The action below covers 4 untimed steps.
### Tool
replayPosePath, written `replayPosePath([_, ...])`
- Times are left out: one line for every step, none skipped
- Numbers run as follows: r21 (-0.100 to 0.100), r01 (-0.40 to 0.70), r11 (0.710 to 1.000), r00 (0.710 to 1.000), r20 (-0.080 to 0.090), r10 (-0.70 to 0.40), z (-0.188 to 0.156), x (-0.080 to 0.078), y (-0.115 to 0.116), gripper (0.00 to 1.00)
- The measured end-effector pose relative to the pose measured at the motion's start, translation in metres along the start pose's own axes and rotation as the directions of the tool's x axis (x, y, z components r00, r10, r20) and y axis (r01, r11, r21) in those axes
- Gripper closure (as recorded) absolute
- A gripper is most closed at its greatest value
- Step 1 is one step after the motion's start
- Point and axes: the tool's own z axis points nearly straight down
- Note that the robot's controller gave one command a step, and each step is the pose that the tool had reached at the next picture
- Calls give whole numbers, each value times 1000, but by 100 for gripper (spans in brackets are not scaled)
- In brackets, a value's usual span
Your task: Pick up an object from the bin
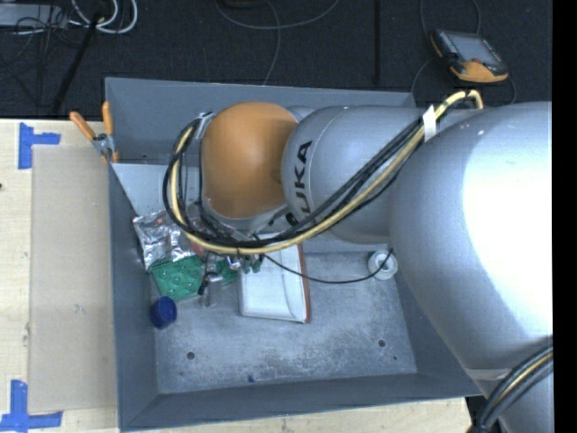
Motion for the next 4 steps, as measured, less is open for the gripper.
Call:
replayPosePath([0,-64,998,998,-3,64,37,12,-10,0])
replayPosePath([-1,-67,998,998,-2,67,37,11,-11,0])
replayPosePath([-2,-69,998,998,5,69,34,9,-11,100])
replayPosePath([0,-72,997,997,2,72,5,7,-11,100])
